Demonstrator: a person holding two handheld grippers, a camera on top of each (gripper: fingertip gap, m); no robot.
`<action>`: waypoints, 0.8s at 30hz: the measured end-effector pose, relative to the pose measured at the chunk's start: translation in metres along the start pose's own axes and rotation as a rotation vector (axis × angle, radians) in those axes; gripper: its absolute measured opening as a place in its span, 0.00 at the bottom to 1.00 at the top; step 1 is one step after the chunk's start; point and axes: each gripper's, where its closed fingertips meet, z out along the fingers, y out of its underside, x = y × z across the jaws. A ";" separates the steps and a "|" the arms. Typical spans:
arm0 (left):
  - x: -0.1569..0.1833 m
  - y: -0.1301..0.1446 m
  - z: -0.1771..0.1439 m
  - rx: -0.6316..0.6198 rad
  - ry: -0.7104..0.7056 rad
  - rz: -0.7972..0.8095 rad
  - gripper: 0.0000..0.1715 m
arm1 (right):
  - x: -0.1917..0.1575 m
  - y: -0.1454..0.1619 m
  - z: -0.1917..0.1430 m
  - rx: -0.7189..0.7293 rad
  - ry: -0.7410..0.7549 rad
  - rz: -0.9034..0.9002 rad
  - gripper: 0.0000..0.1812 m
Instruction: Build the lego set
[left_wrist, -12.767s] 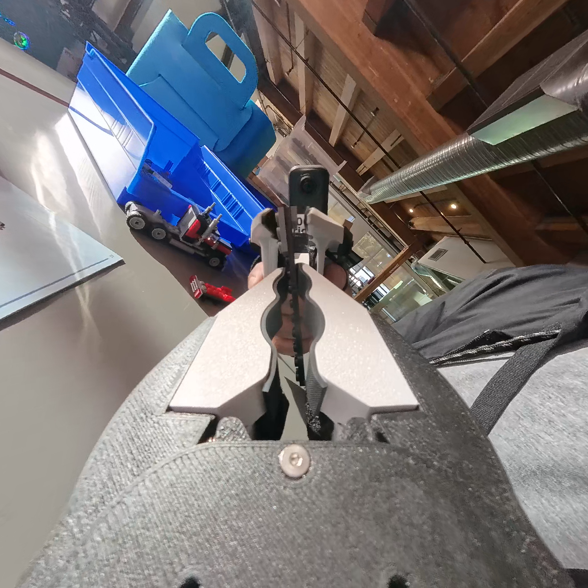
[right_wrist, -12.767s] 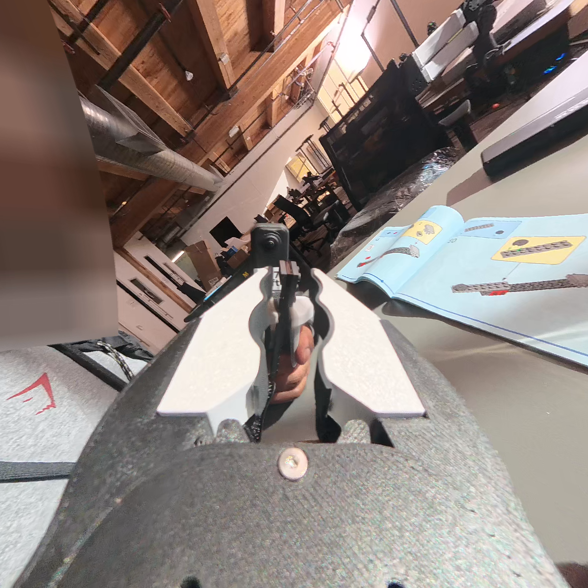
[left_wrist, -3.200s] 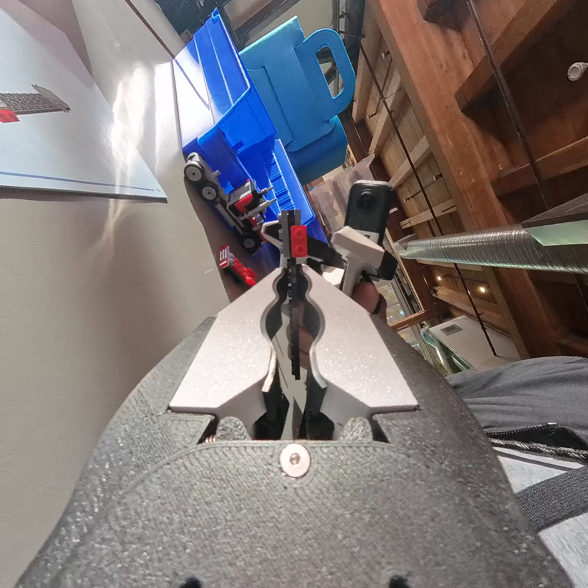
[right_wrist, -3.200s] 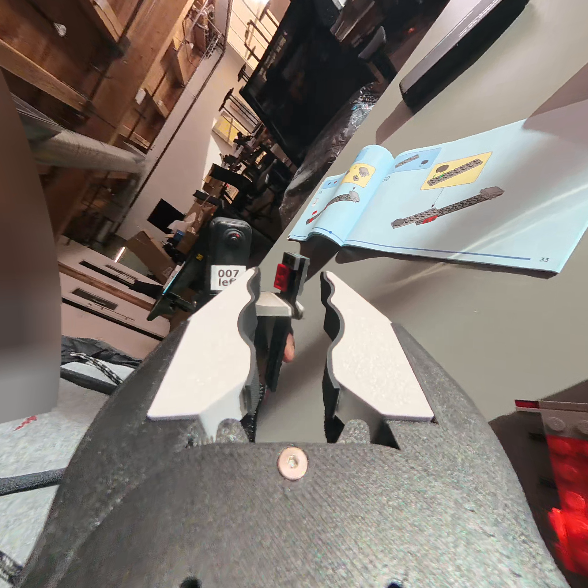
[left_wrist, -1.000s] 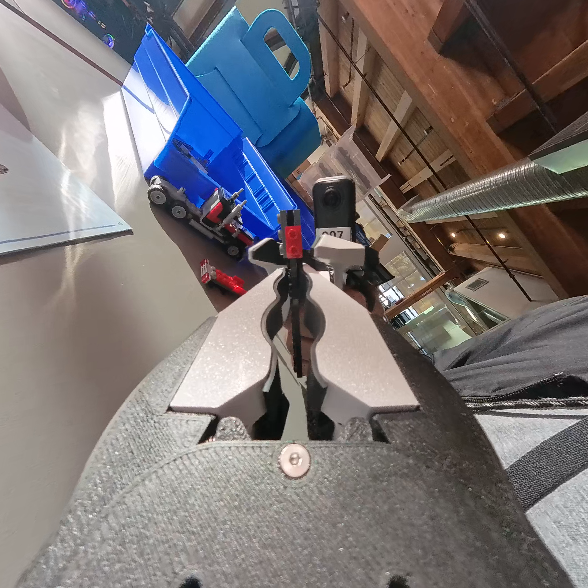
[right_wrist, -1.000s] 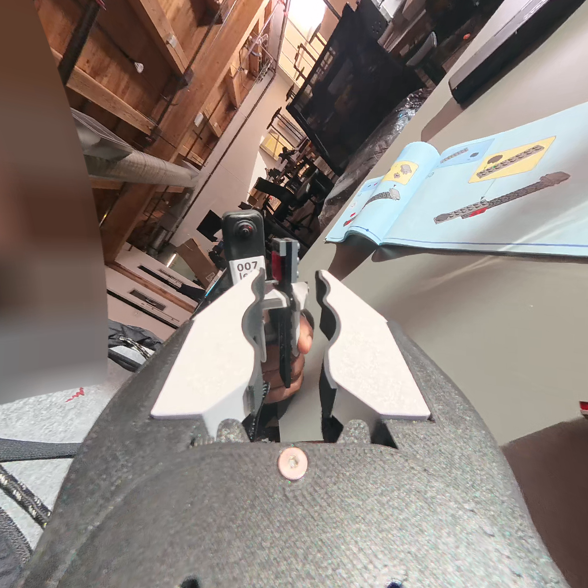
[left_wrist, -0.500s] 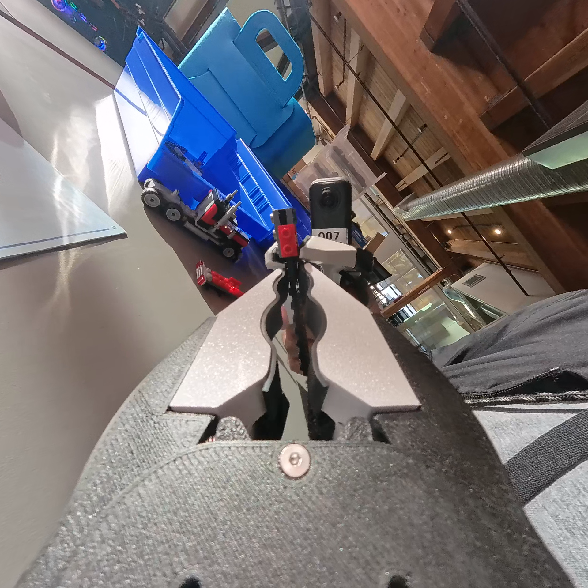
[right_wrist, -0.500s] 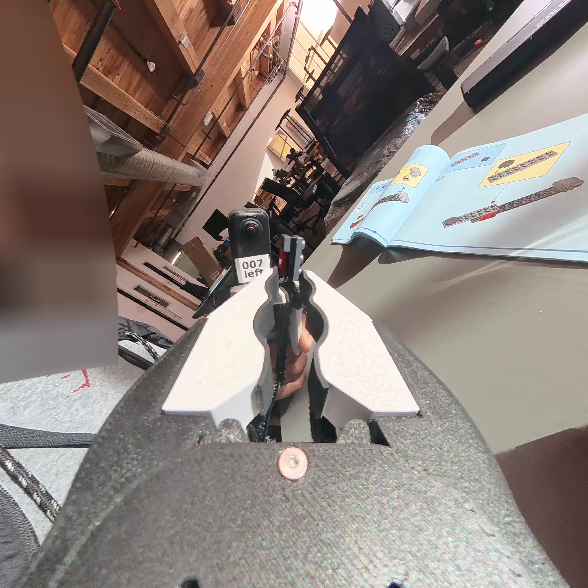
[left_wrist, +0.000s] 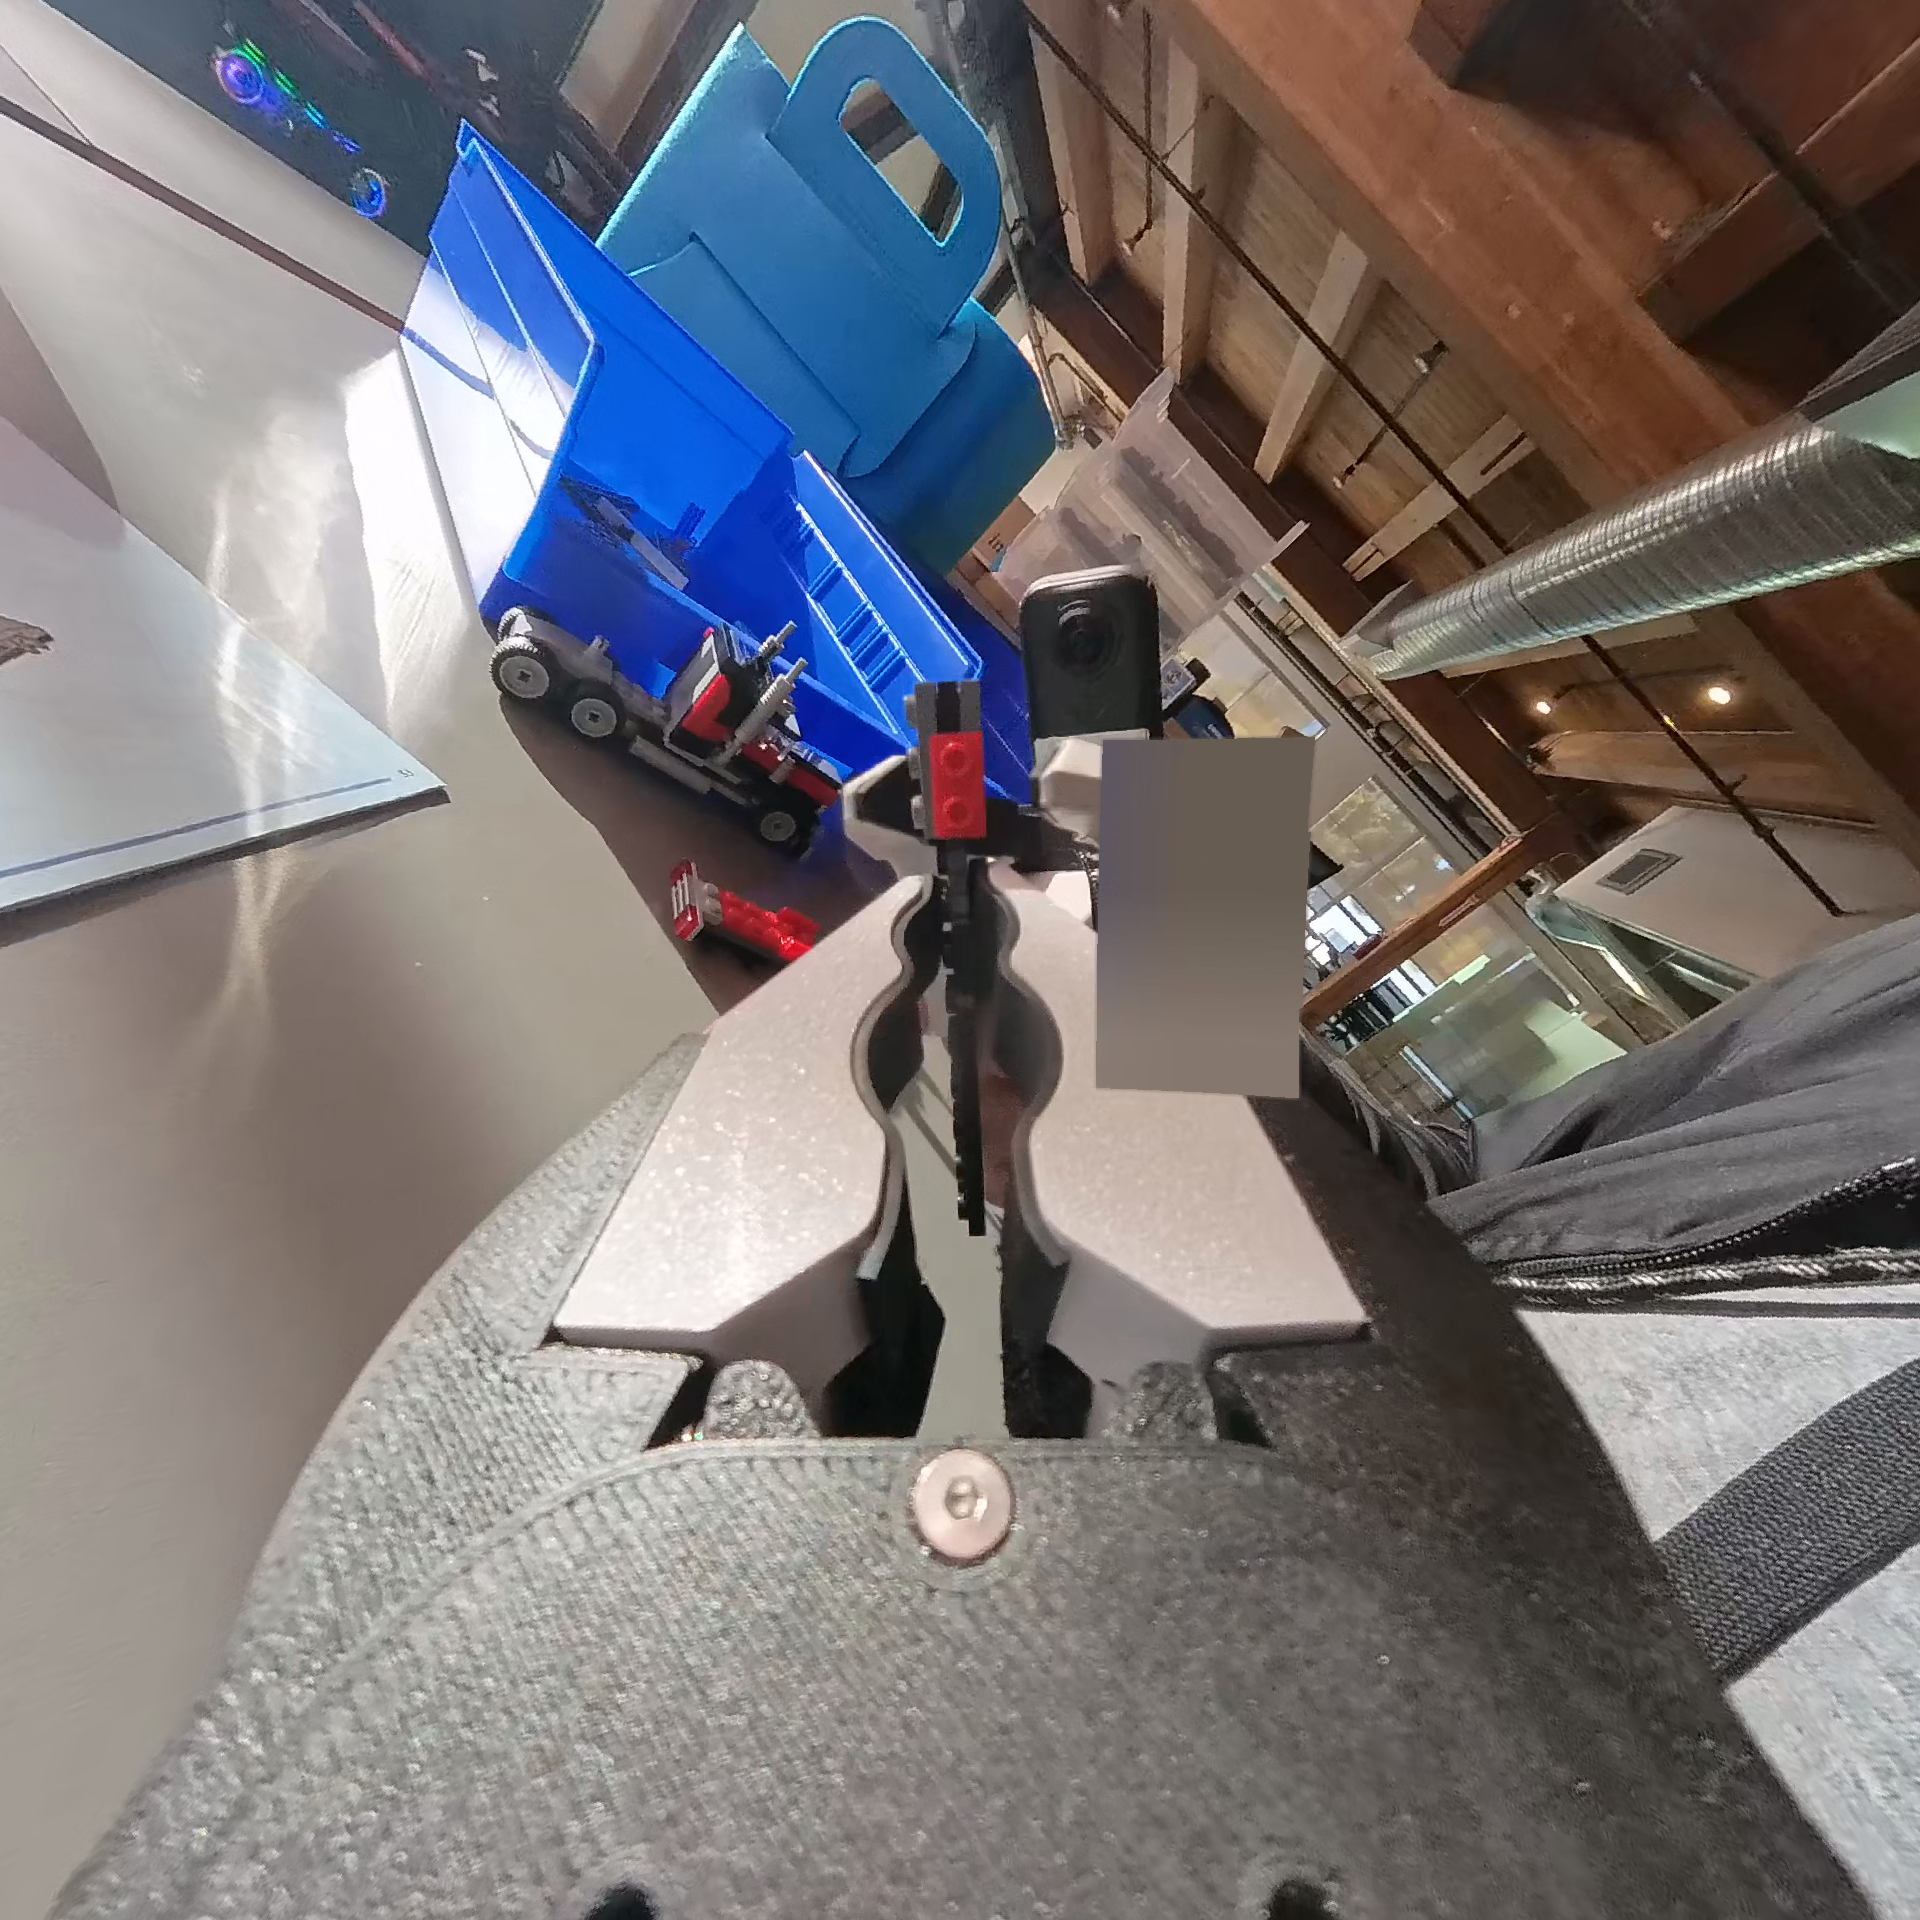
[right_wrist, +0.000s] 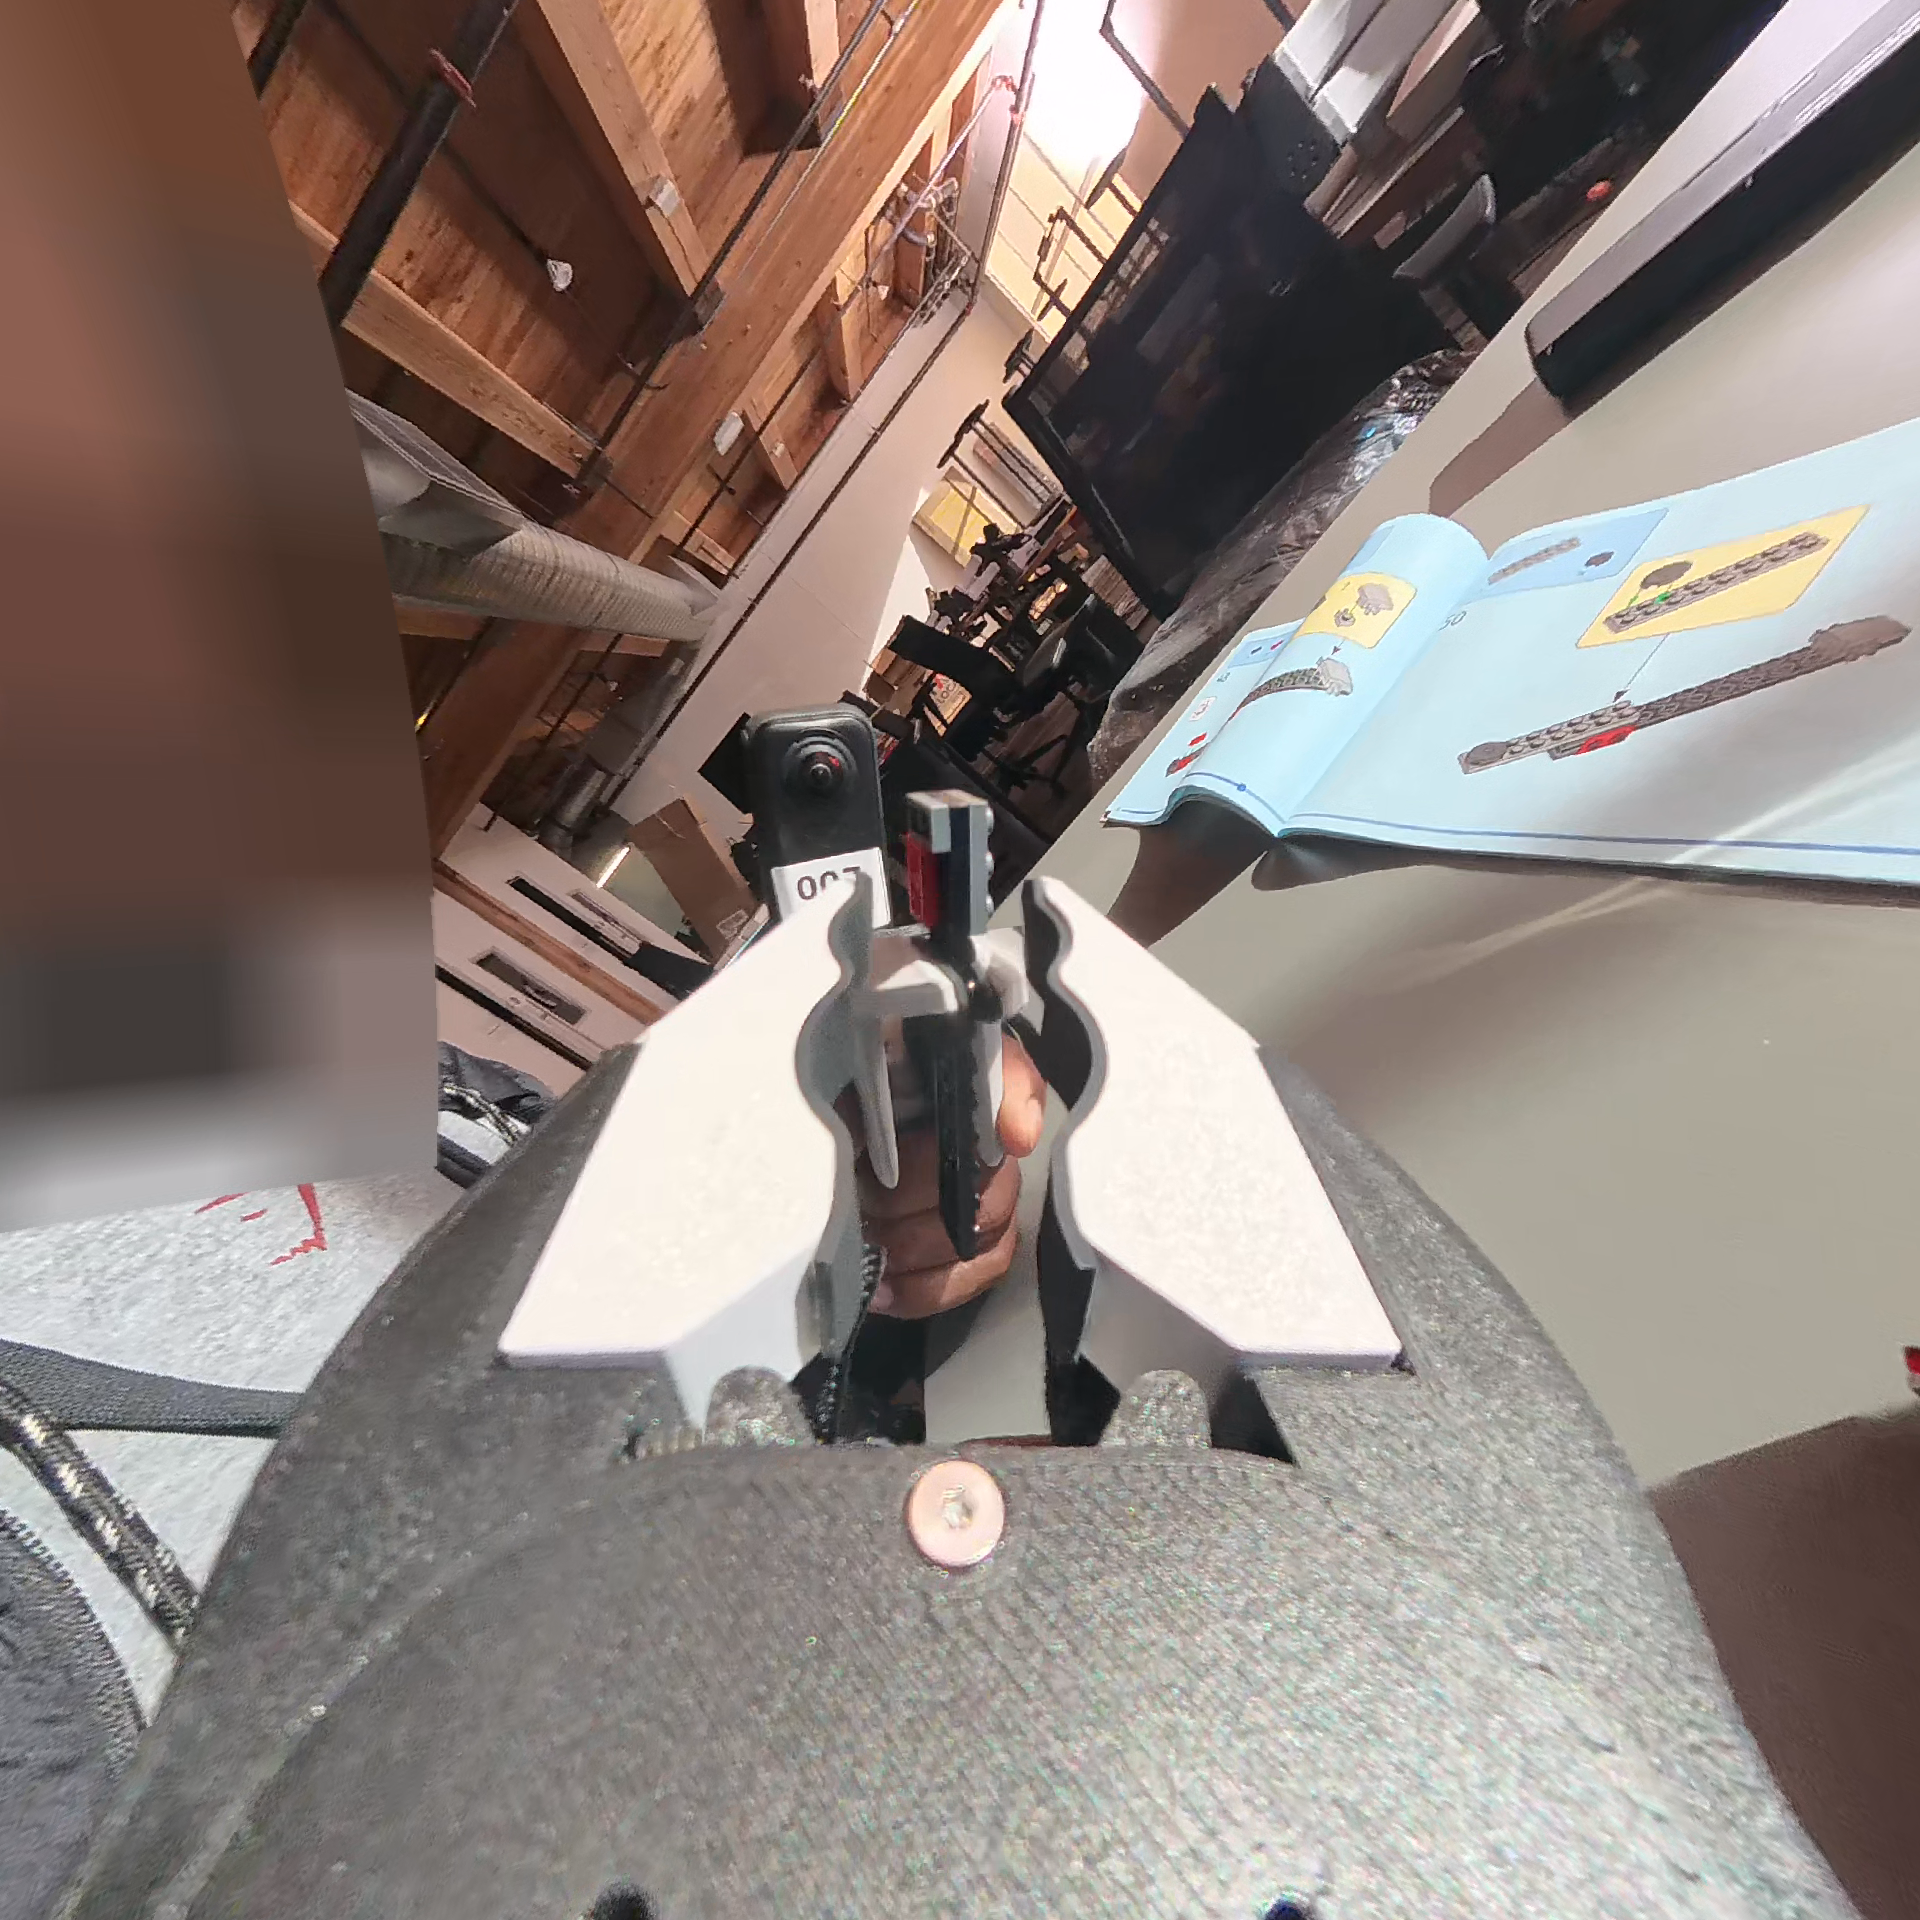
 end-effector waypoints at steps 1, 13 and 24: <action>0.001 0.001 0.000 -0.006 0.004 0.001 0.03 | 0.000 -0.001 0.000 0.002 0.000 -0.002 0.16; 0.009 0.002 0.001 -0.010 0.092 -0.083 0.04 | -0.004 -0.003 0.002 0.010 -0.007 -0.063 0.07; 0.008 -0.003 0.000 0.021 0.160 -0.218 0.07 | -0.004 -0.013 0.002 0.081 -0.033 -0.007 0.07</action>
